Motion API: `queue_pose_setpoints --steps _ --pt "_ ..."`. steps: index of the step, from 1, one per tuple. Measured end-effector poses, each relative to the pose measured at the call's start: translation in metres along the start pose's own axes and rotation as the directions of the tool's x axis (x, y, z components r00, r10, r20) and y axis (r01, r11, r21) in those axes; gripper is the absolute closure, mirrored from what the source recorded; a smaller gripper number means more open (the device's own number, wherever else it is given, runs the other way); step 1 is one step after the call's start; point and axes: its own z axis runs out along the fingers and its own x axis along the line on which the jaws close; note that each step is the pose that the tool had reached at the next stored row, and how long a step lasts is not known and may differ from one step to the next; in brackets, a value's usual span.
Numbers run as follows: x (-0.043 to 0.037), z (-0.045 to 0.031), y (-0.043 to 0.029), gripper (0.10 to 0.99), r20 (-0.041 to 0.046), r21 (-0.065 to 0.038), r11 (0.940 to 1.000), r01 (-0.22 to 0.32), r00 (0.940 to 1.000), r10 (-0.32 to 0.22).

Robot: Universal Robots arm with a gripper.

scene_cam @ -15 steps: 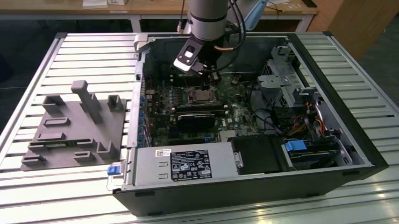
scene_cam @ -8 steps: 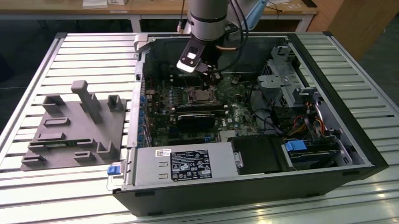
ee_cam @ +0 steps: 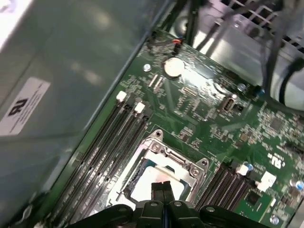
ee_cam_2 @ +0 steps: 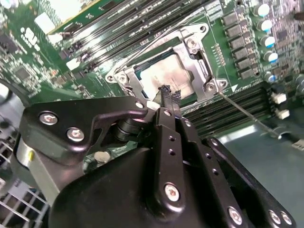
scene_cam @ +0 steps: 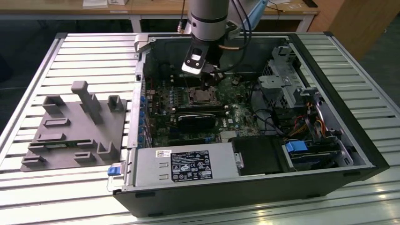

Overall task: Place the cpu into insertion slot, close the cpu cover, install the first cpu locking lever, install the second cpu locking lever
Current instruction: 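Close the cpu cover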

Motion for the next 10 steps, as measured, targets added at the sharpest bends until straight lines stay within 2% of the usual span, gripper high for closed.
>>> queue_pose_setpoints --steps 5,10 --pt "0.0000 0.0000 0.0000 0.984 -0.0040 0.000 0.9961 0.088 0.9961 -0.088" --pt "0.0000 0.0001 0.0000 0.984 -0.0077 -0.001 0.9849 0.173 0.9848 -0.173"
